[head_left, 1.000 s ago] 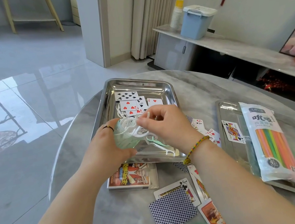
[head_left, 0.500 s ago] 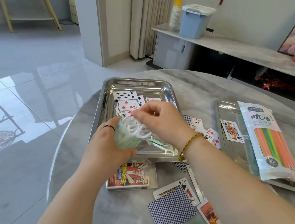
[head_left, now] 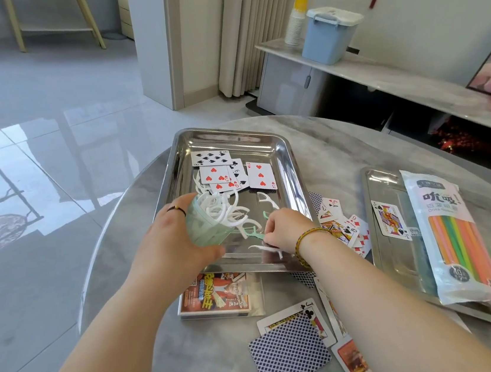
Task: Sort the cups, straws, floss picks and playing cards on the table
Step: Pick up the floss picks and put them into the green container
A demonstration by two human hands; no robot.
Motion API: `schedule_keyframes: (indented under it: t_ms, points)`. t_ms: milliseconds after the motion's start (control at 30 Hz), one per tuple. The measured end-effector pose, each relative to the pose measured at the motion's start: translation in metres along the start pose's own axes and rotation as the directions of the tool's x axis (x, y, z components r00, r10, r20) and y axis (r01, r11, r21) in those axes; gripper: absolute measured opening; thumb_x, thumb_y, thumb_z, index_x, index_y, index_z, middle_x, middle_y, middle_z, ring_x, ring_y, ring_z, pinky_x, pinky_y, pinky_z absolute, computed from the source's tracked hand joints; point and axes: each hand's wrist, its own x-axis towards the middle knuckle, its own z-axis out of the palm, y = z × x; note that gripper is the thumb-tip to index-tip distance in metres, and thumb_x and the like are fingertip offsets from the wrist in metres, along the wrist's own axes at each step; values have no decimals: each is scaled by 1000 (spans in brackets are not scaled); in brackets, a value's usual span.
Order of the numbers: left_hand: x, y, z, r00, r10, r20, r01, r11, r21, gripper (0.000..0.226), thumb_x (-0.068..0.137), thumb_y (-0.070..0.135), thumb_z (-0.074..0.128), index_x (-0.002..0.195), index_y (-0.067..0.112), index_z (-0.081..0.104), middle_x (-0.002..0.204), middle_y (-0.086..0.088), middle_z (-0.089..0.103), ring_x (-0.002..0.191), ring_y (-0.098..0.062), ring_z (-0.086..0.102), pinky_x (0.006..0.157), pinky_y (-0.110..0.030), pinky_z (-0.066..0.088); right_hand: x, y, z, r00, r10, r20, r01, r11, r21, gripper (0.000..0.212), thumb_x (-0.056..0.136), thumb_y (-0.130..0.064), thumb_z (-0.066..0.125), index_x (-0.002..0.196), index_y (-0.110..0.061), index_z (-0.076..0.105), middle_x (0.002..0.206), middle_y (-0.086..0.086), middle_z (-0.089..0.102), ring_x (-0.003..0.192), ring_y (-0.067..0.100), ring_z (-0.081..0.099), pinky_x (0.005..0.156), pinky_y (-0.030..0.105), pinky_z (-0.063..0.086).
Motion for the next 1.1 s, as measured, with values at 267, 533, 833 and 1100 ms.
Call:
schedule_keyframes:
  t_ms: [267, 533, 833, 1100]
  points:
    - [1, -3, 1, 1000, 9, 5, -9, 1000, -1, 81, 70, 23, 75, 137, 27, 30, 122, 5, 45, 94, -9, 39, 78, -22, 33, -7, 4, 1, 996, 2, -88, 34, 914, 404, 21, 84, -5, 52, 70, -20, 46, 75, -3, 50, 70, 15, 49, 63, 22, 41]
    - [-1, 0, 5, 999, 35, 35, -37, 998, 55, 82, 70, 25, 75, 138, 29, 29, 131, 4, 43, 109, -14, 44, 85, -23, 35, -45, -8, -22, 975, -3, -224, 214, 307, 927, 28, 83, 6, 56, 102, -12, 47, 66, 4, 55, 36, 3, 52, 36, 16, 40]
    - [-2, 0, 9, 998, 55, 41, -58, 995, 86, 80, 69, 25, 75, 136, 29, 31, 126, 8, 44, 101, -10, 42, 82, -21, 34, -66, -36, -30, 932, -74, -355, 353, 412, 840, 20, 87, -11, 58, 66, -13, 57, 62, -1, 55, 49, -1, 51, 47, 8, 40]
    - [0, -3, 9, 997, 68, 27, -70, 993, 92, 77, 70, 23, 75, 134, 29, 33, 121, 7, 45, 106, -13, 44, 82, -21, 34, -67, -43, -18, 904, -146, -402, 398, 632, 665, 22, 84, -23, 62, 67, -35, 55, 87, -13, 49, 79, 6, 43, 78, 18, 38]
